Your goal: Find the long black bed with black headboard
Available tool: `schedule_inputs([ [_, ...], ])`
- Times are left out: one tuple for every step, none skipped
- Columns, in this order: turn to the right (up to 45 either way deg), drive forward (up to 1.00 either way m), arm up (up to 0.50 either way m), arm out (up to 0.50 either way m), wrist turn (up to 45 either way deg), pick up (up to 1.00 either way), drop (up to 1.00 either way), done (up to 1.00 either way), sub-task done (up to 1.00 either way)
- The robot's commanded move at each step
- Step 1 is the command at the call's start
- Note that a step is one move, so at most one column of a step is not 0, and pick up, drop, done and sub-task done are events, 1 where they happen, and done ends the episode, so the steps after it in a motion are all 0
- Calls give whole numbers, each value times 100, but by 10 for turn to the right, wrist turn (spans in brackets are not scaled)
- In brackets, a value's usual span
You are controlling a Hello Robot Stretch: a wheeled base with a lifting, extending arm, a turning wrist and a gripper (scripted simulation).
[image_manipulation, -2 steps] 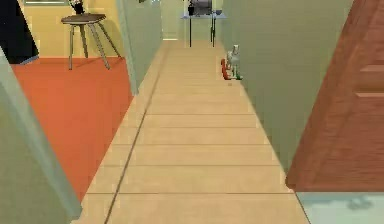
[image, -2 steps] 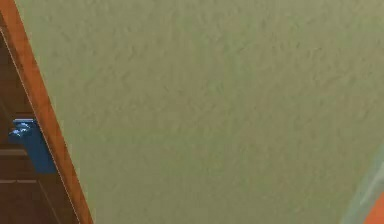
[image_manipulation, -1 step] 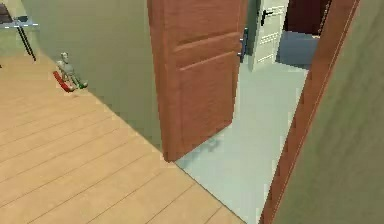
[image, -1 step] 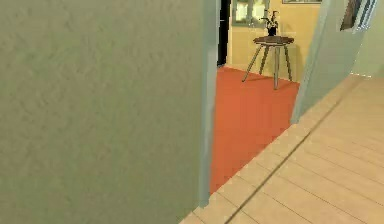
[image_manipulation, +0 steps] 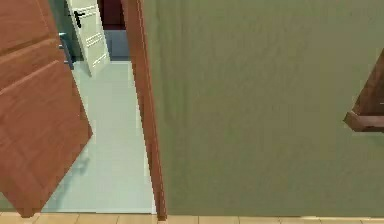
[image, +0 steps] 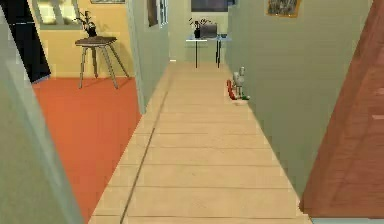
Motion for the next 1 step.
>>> schedule_inputs([
  [450,0,0,0,0,0,0,0,0],
])
